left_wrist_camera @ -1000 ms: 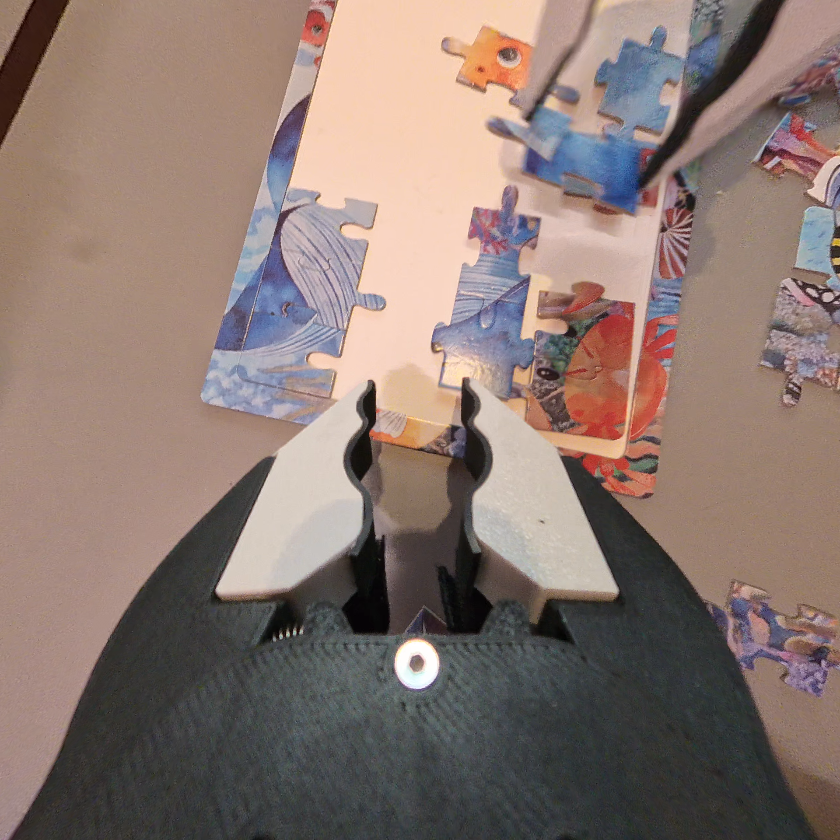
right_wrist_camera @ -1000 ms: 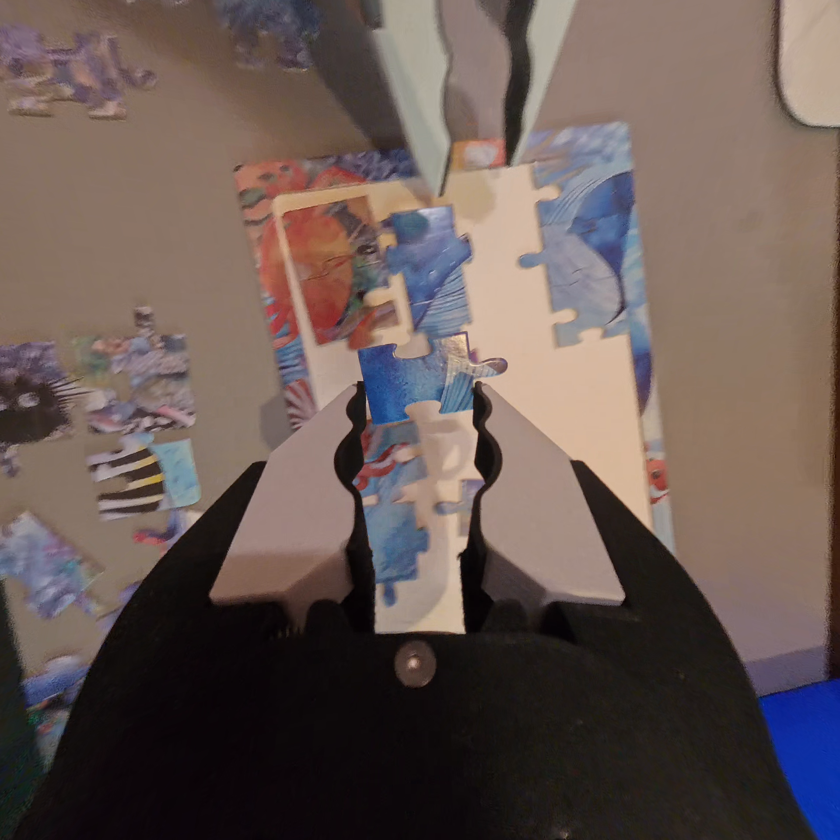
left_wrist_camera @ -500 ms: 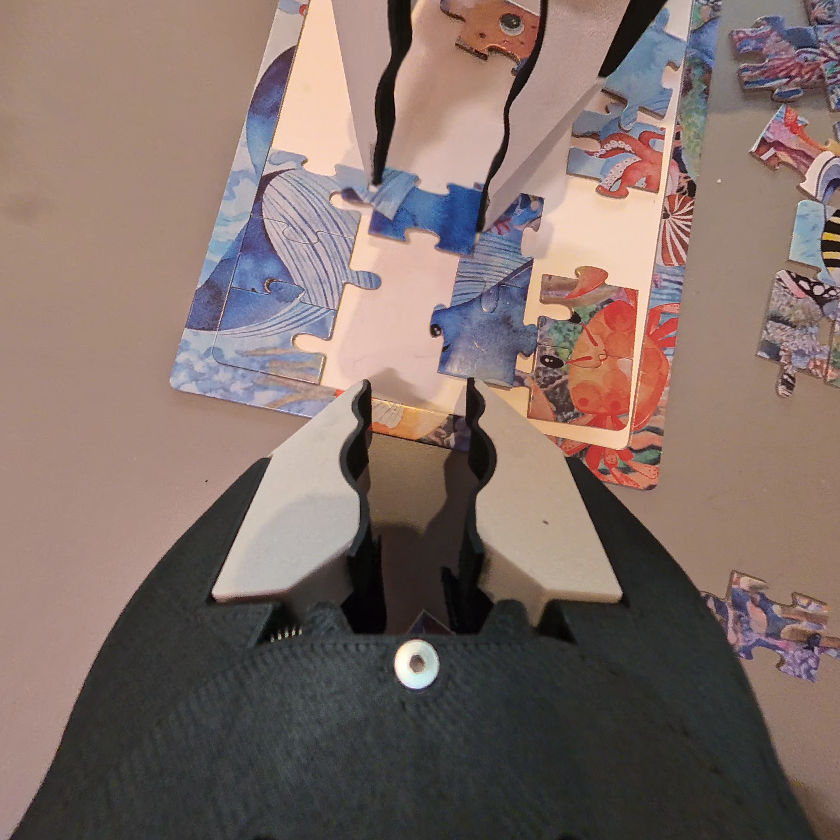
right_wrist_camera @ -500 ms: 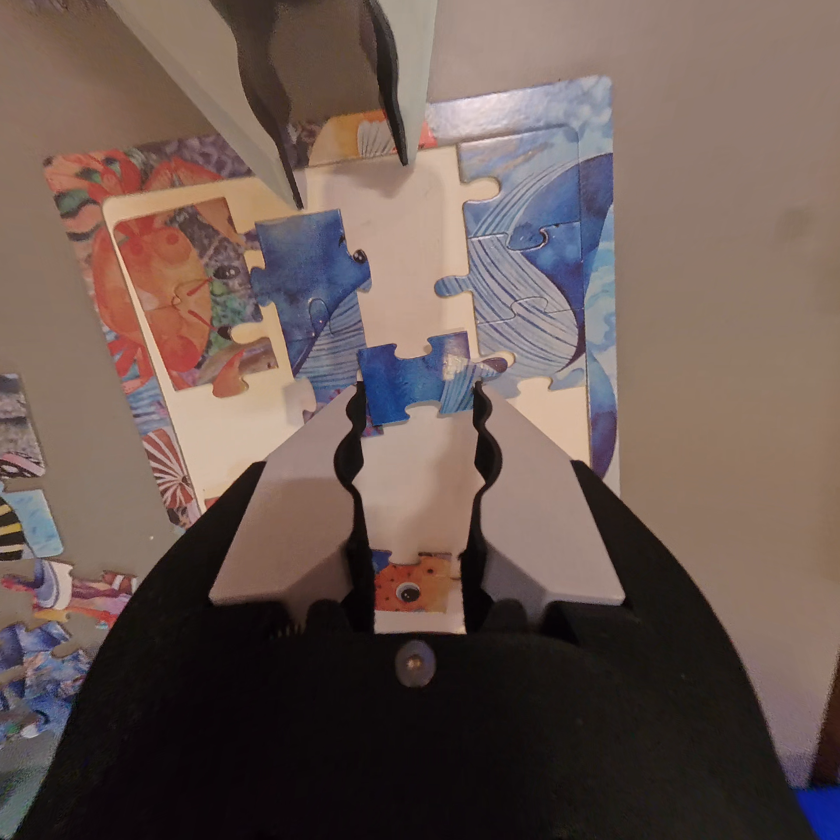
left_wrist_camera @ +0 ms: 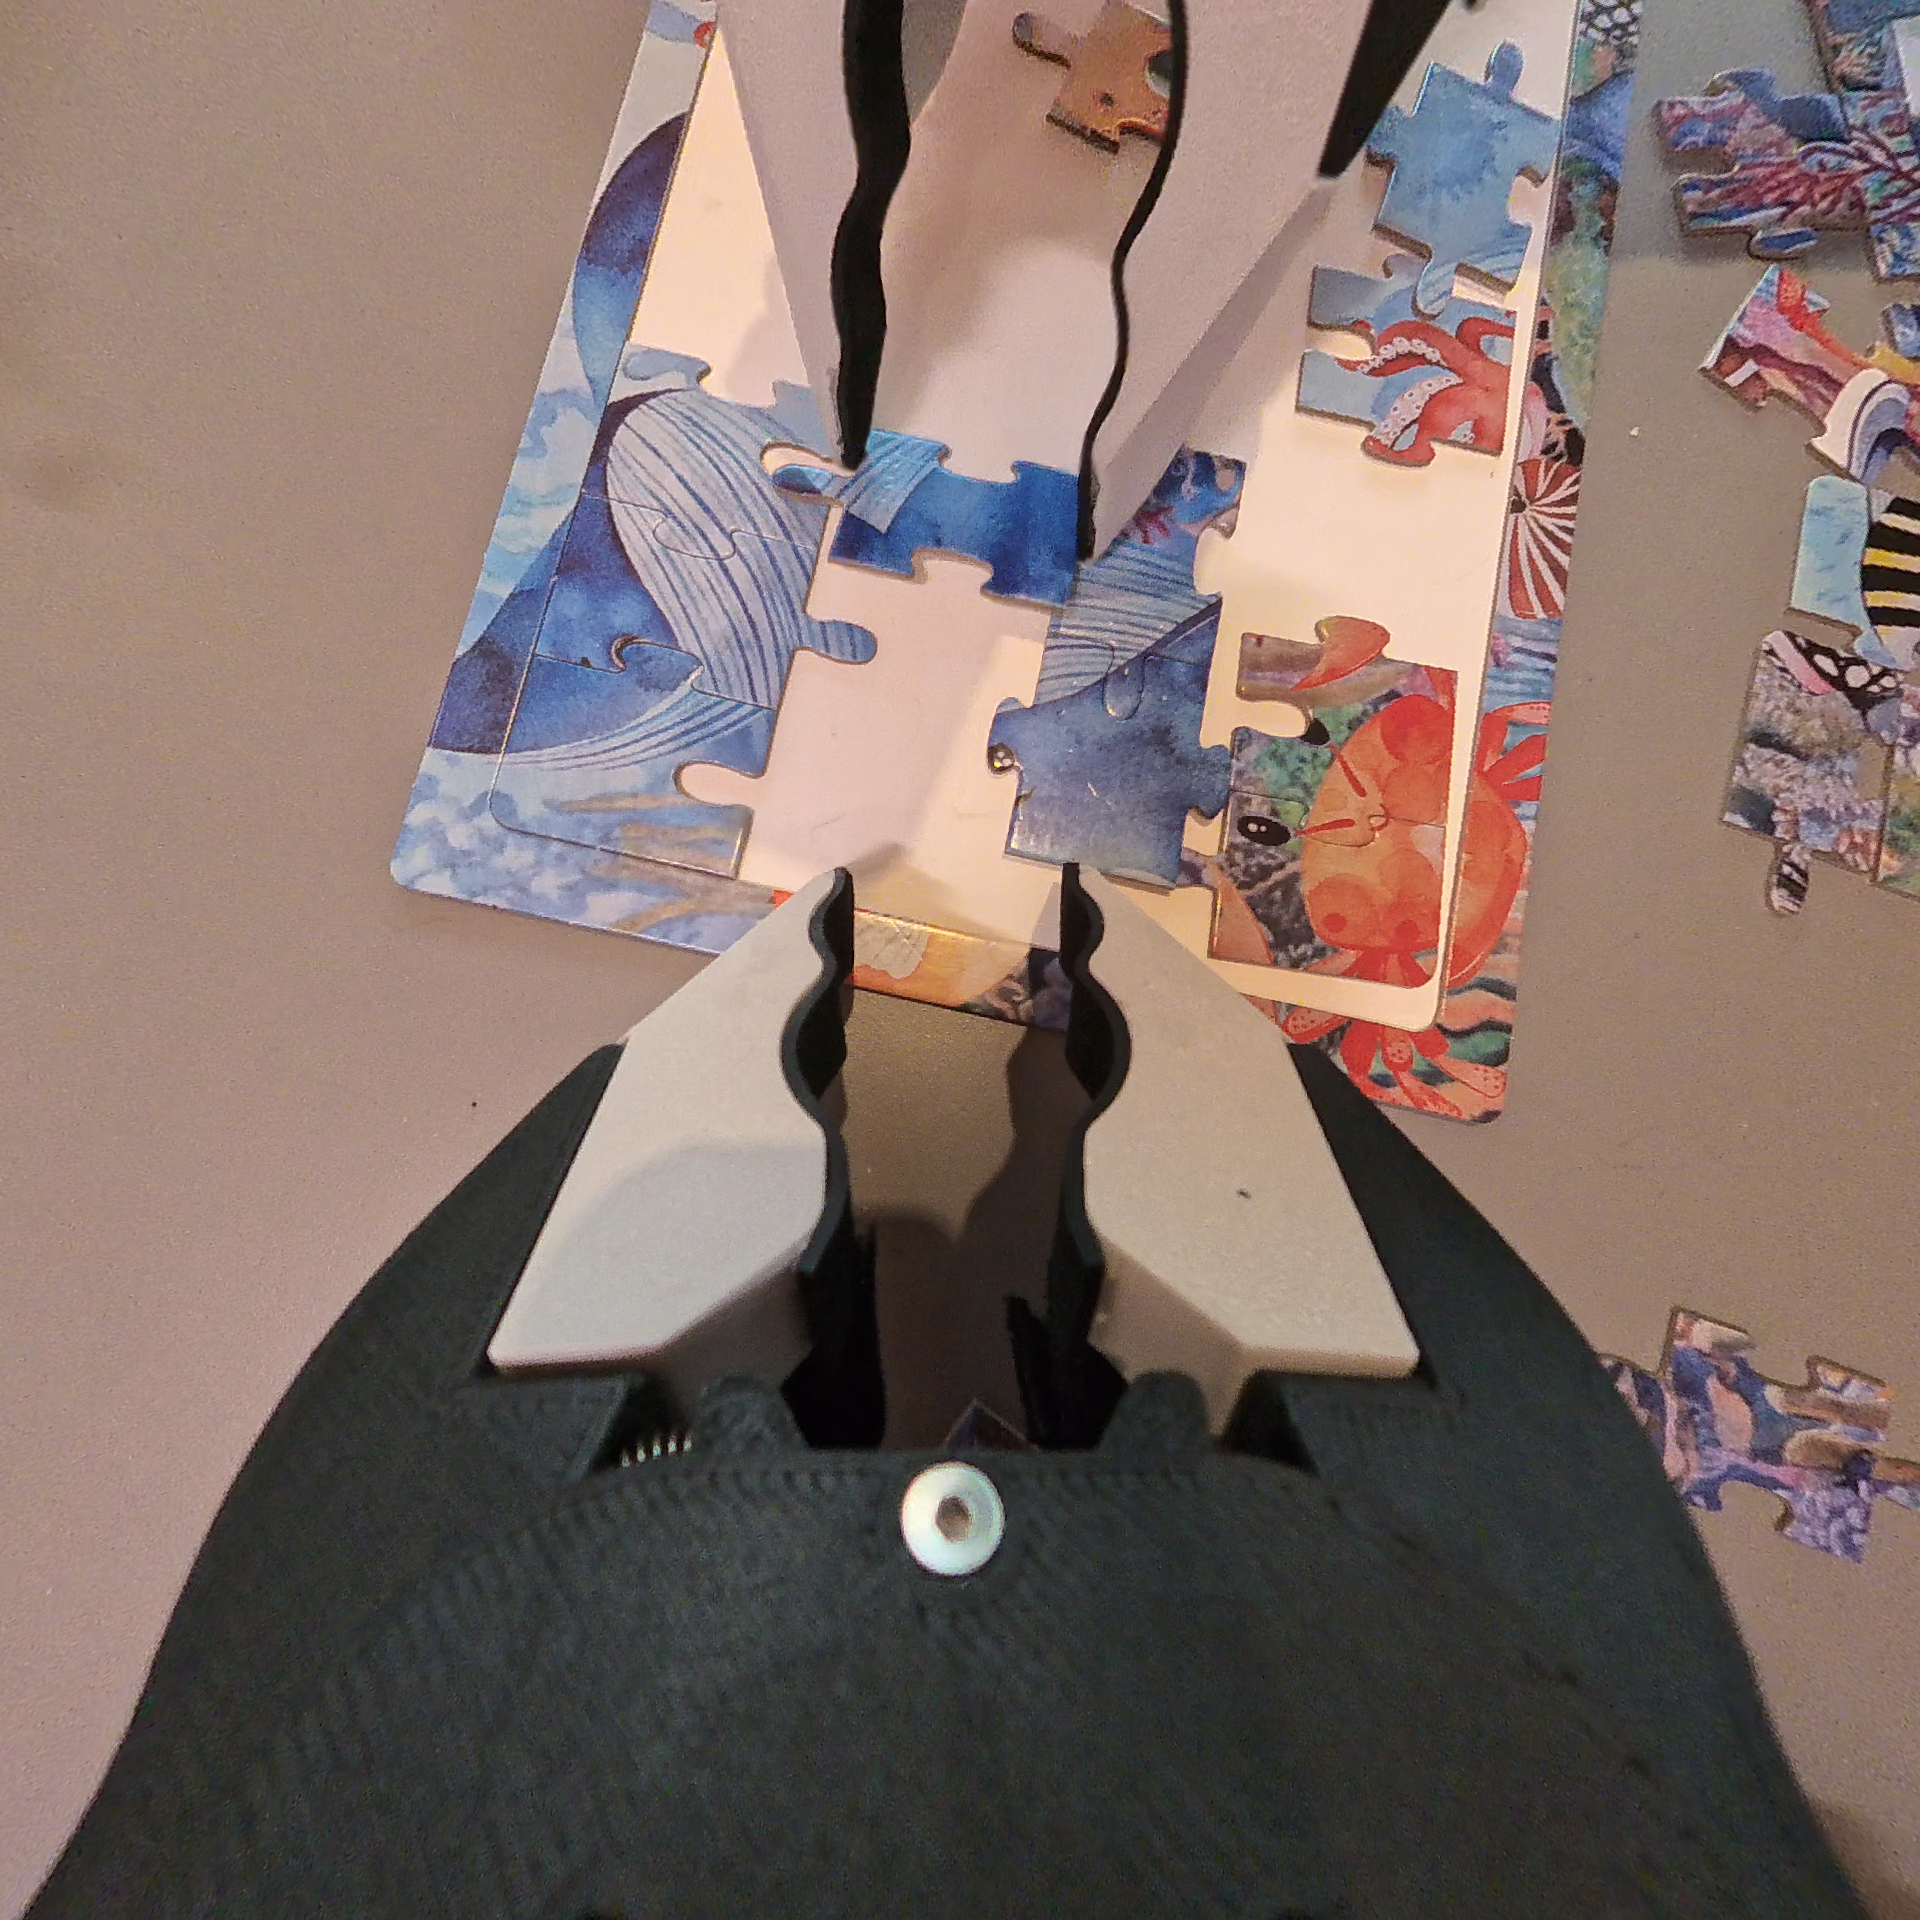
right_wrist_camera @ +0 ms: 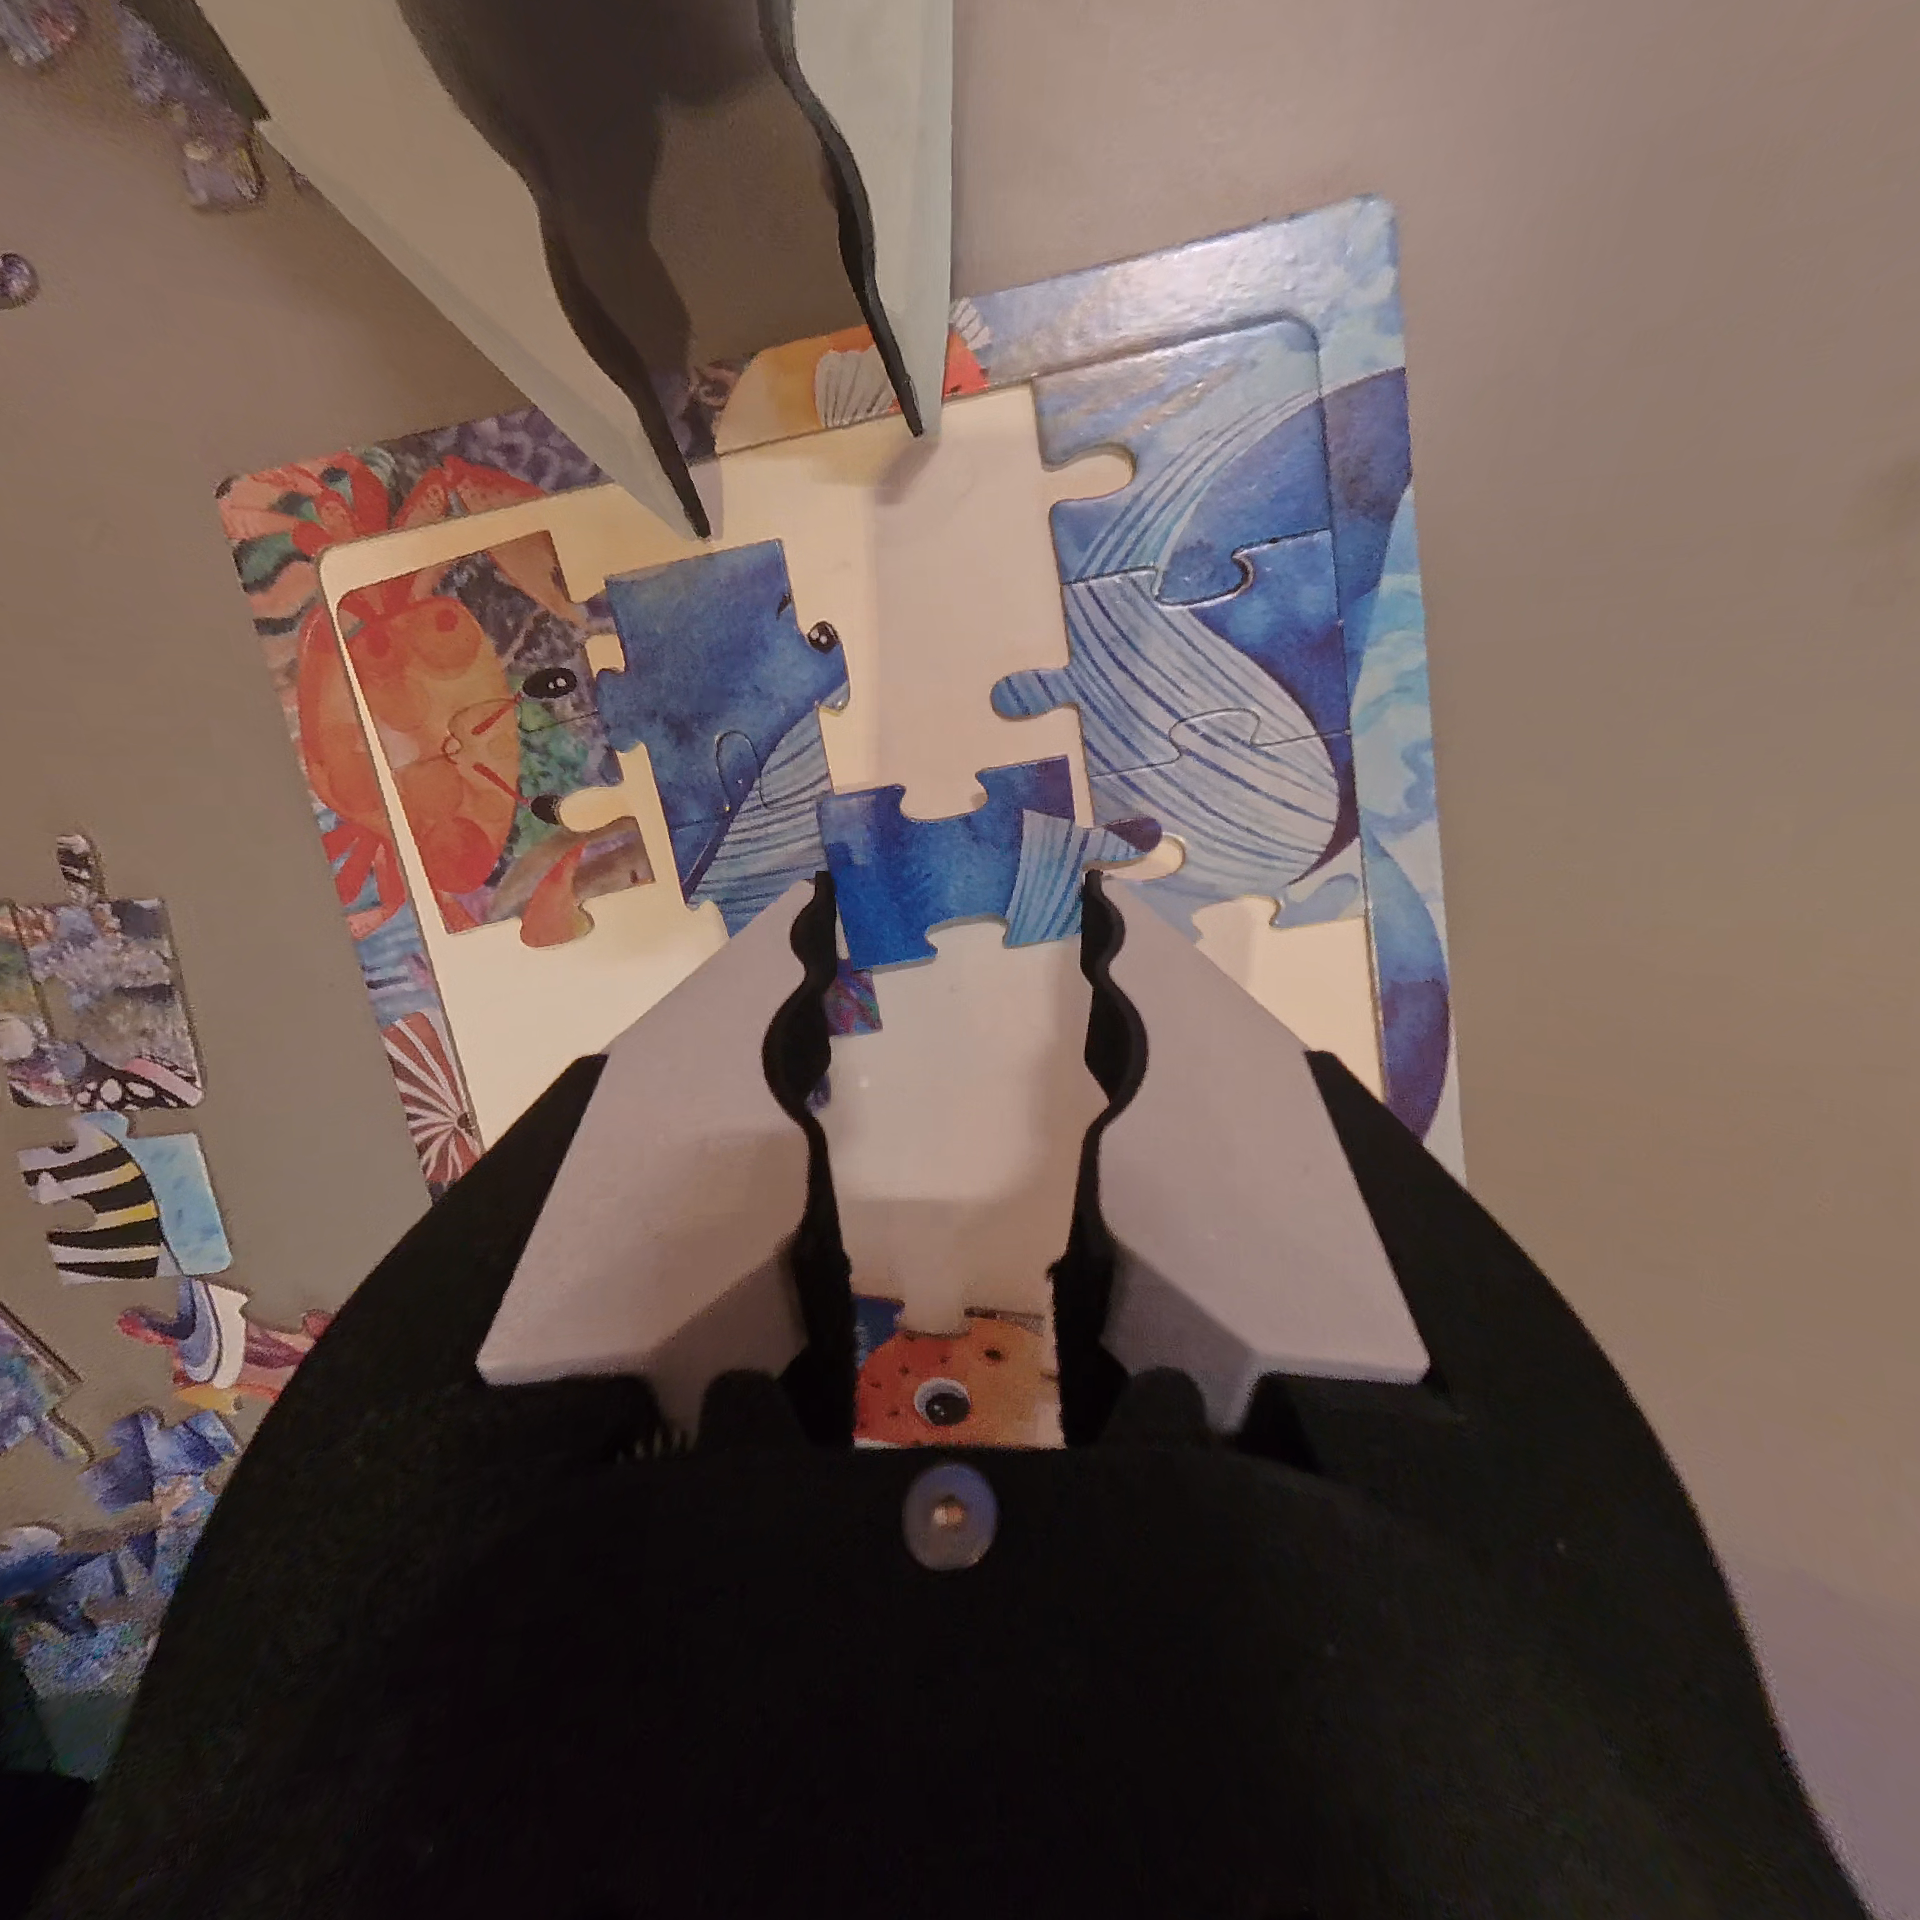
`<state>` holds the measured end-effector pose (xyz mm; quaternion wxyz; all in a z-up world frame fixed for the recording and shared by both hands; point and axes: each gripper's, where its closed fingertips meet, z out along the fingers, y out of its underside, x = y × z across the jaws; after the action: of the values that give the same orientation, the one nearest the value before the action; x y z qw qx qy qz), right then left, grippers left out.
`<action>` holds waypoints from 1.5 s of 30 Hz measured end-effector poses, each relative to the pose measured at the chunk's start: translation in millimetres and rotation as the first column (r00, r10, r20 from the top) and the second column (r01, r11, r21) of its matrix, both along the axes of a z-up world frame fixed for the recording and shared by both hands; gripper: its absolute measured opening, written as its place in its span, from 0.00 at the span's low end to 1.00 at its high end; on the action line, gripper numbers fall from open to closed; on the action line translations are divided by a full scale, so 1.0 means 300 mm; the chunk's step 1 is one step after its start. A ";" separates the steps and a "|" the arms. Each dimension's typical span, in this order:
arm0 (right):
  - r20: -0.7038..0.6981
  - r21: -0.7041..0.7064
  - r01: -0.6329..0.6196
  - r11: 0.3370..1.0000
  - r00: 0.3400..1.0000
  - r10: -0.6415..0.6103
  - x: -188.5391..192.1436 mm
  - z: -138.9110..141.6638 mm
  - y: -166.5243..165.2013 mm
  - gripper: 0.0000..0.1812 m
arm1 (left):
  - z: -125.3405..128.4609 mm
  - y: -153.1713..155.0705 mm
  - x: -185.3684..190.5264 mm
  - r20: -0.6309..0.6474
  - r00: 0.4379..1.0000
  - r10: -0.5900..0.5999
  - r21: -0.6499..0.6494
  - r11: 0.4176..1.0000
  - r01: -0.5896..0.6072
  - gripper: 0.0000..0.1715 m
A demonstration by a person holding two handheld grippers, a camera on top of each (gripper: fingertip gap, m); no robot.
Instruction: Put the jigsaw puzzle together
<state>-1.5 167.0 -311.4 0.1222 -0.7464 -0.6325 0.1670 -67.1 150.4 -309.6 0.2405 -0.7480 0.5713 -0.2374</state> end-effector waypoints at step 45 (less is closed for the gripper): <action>0.036 0.097 -0.001 0.995 0.999 -0.002 0.047 0.014 0.013 0.25 | 0.019 0.045 0.025 0.021 0.996 0.082 -0.027 0.996 -0.082 0.46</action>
<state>12.6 170.9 -307.1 0.1467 -0.7426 -0.6419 0.1225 -59.6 163.9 -303.9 0.2467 -0.7712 0.5342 -0.2429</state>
